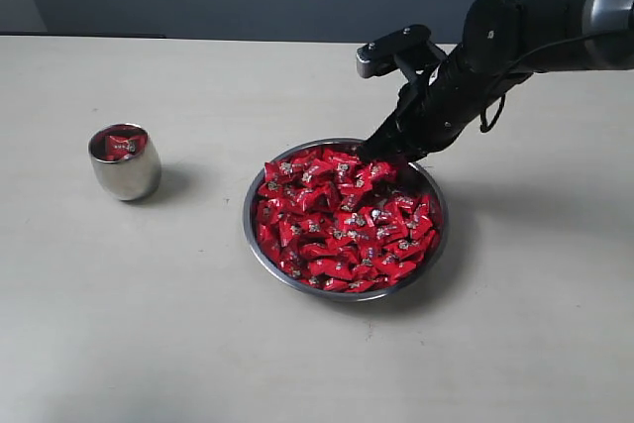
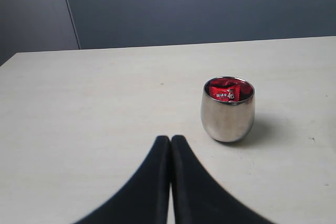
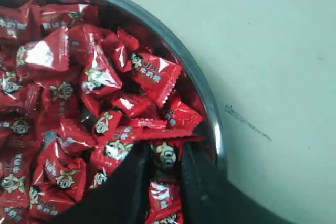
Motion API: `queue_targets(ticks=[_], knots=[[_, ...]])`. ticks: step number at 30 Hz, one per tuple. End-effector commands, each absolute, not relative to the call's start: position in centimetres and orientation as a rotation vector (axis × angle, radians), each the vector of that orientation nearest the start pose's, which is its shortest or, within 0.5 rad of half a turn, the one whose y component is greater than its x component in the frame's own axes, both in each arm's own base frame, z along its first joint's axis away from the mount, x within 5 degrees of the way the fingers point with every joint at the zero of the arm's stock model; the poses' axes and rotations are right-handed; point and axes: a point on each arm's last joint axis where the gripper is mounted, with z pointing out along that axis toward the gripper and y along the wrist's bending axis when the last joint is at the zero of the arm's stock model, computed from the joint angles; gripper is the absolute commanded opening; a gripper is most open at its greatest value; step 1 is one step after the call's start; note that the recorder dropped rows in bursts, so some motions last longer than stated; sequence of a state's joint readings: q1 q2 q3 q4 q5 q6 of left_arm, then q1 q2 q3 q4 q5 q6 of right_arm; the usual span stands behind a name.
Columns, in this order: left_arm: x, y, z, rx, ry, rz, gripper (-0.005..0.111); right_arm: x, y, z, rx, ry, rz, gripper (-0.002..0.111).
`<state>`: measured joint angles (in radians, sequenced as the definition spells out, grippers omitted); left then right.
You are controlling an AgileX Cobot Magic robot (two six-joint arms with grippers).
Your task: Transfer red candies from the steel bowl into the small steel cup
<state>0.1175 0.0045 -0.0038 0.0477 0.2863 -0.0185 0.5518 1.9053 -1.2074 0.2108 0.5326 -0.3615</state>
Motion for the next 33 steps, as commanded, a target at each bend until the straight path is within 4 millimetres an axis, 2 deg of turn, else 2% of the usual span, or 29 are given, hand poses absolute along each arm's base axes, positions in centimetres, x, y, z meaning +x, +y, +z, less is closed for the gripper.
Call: queue_targets(ticks=[1, 9, 17, 28, 33], knots=[[5.4, 0.8, 18.7, -0.092, 1.767, 0.114, 0.0, 32.2, 20.8, 17.4, -0.998, 2.528, 0.256, -0.001], [5.4, 0.8, 18.7, -0.092, 1.767, 0.114, 0.0, 31.6, 21.2, 17.4, -0.933, 2.604, 0.356, -0.001], [5.4, 0.8, 18.7, -0.092, 1.767, 0.114, 0.0, 30.5, 22.7, 17.2, -1.027, 2.578, 0.369, -0.001], [5.4, 0.8, 18.7, -0.092, 1.767, 0.114, 0.0, 30.0, 23.4, 14.0, -1.093, 2.675, 0.36, -0.001], [5.4, 0.8, 18.7, -0.092, 1.767, 0.114, 0.0, 30.0, 23.4, 13.7, -1.089, 2.677, 0.361, -0.001]])
